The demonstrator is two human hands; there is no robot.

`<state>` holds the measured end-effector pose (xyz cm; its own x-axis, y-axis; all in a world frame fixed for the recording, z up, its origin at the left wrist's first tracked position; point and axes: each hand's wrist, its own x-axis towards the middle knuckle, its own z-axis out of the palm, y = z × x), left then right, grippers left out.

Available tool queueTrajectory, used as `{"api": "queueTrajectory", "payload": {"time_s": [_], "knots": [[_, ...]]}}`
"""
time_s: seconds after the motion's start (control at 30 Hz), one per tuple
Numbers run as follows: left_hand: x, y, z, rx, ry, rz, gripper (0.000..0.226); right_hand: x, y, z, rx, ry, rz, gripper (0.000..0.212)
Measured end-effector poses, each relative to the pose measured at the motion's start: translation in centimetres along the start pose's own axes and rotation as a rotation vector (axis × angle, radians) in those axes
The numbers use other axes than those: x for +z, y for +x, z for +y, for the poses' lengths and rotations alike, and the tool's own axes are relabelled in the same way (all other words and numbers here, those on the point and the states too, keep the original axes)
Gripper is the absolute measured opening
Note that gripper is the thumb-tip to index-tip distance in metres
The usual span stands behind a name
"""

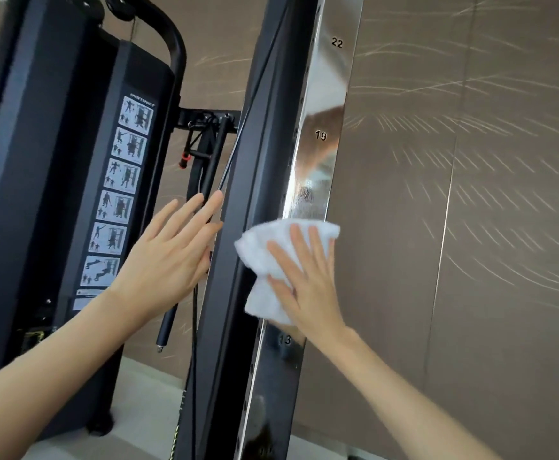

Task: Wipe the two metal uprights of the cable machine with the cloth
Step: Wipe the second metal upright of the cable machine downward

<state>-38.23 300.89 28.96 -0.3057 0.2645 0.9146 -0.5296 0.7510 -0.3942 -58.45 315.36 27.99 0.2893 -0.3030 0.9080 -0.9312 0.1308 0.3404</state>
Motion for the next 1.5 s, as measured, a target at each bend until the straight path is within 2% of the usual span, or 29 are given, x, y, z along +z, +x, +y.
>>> {"api": "queueTrajectory", "payload": {"time_s": [0.13,0.27,0.4,0.5,0.63,0.7,0.8,0.93,1.07,1.23,1.33,1.5], "knots": [[0.2,0.2,0.1,0.092,0.073,-0.035,0.039,0.1,-2.4,0.4,-0.031,0.081,-0.025,0.044],[0.1,0.6,0.3,0.106,0.128,-0.084,0.041,-1.6,4.0,3.3,-0.078,0.094,0.040,0.045],[-0.6,0.6,0.7,0.019,0.138,-0.108,0.046,-3.0,10.9,4.9,0.057,0.188,0.134,0.044],[-1.0,0.6,1.2,-0.010,0.141,-0.139,0.051,-2.1,8.3,3.2,0.123,0.291,0.134,0.045],[-1.3,0.5,2.3,-0.066,0.099,-0.216,0.061,-0.3,0.2,1.4,0.077,0.369,0.052,0.046],[-1.5,0.4,2.8,-0.080,0.088,-0.230,0.064,-0.5,0.1,2.0,0.038,0.348,0.050,0.046],[-1.9,0.2,3.5,-0.086,0.086,-0.228,0.065,-1.9,4.8,3.5,0.006,0.264,0.099,0.048],[-1.8,-1.6,4.4,-0.032,0.130,-0.227,0.067,-1.9,9.9,3.6,0.152,0.169,0.179,0.042],[-1.0,-4.9,5.3,0.045,0.172,-0.224,0.066,0.1,4.1,1.3,0.084,0.130,0.198,0.042],[-0.5,-7.7,6.4,0.045,0.164,-0.259,0.061,1.6,-8.1,-2.0,-0.032,0.111,-0.018,0.043],[-0.8,-9.1,6.9,0.019,0.149,-0.270,0.058,0.6,-6.5,-0.6,-0.101,0.050,-0.046,0.044],[-1.4,-10.6,6.8,-0.039,0.114,-0.236,0.054,-0.6,1.1,0.3,0.081,0.063,0.061,0.043]]}}
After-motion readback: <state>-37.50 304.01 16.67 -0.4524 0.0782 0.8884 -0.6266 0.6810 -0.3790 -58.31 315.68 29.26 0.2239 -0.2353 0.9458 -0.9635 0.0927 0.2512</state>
